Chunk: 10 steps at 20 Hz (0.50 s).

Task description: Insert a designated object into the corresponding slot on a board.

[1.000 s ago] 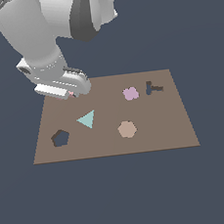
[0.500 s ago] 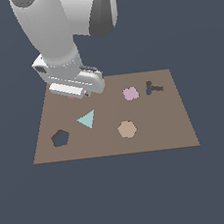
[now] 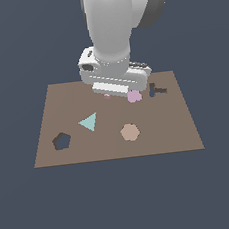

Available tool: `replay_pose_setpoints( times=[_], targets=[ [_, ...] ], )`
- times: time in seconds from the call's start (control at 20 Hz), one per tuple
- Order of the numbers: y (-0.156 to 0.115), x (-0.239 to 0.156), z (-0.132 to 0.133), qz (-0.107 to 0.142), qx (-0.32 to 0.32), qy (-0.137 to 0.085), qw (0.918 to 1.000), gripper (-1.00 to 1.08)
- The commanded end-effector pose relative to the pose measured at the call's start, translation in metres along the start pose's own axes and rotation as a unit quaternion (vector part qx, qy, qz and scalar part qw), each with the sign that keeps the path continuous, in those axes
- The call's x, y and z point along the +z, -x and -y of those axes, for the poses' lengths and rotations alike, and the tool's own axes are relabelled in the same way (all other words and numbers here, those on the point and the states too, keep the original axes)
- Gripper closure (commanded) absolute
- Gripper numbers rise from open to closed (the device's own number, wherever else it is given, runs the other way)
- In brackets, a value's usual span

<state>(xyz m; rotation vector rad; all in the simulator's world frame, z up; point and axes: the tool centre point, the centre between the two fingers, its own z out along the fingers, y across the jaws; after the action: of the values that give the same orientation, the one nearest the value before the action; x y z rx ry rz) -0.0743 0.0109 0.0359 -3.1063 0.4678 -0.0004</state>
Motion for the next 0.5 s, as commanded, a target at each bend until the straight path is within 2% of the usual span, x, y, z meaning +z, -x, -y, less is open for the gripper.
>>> replay_pose_setpoints(
  times=[0.0, 0.25, 0.45],
  targets=[
    [0.010, -0.001, 0.035, 0.000, -0.007, 0.000, 1.0000, 1.08],
    [0.025, -0.003, 0.092, 0.000, -0.018, 0.000, 0.9998, 1.08],
    [0.034, -0.004, 0.124, 0.000, -0.025, 0.000, 0.9997, 1.08]
  ],
)
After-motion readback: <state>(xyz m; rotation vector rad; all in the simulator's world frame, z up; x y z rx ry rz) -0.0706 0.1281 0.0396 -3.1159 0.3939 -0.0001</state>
